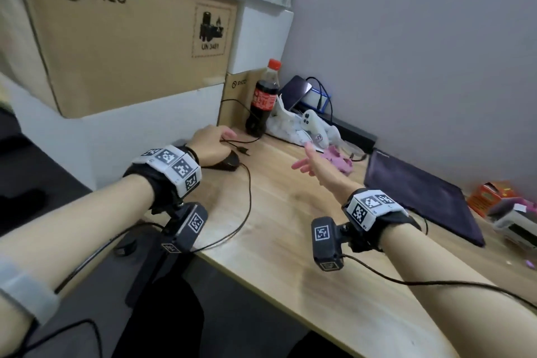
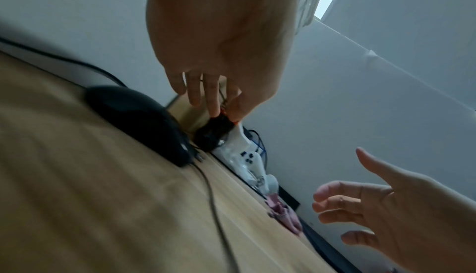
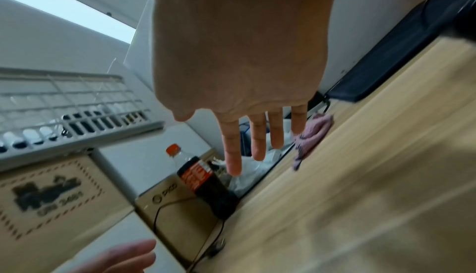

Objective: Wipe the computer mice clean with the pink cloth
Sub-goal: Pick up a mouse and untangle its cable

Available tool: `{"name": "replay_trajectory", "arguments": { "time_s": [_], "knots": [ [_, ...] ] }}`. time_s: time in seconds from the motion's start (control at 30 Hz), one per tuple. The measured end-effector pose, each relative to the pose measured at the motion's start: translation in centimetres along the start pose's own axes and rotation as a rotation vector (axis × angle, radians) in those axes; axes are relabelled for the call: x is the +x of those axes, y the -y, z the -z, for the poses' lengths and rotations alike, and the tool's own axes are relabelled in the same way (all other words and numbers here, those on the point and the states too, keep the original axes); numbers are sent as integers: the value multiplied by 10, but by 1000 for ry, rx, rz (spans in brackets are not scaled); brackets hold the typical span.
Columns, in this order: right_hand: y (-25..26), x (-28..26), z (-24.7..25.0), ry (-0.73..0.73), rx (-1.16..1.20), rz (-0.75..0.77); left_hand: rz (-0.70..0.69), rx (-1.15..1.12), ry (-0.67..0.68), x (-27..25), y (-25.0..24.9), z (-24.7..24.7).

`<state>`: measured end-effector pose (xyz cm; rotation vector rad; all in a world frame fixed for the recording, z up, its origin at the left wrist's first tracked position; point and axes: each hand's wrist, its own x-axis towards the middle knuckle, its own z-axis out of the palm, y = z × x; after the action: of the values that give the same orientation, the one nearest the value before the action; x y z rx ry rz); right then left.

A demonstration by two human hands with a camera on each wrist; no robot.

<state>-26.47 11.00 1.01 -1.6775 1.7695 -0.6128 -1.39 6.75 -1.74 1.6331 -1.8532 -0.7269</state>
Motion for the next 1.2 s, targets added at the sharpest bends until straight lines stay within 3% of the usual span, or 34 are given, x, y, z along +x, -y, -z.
{"name": "replay_trajectory", "arguments": {
  "time_s": [0.23,0.37,0.53,0.63,0.8,1.0,1.2],
  "knots": [
    [21,42,-68,277,-238,22,23,127,138,8,49,5],
    [23,55,-85,219,-276,52,-6,272,165,15,53,1],
    [13,59,-84,190,-204,-3,-47,210,252,19,39,-2],
    [7,54,-71,122,-96,-27,-105,145,232,15,22,-7],
    [13,23,-24,-8,393,-9,-143,42,226,9,-19,-12],
    [11,-14,51,-192,539,119,-305,-283,399,-10,-100,-31],
    [-32,-49,98,-411,516,168,-362,-616,536,-23,-165,-75]
  ]
}}
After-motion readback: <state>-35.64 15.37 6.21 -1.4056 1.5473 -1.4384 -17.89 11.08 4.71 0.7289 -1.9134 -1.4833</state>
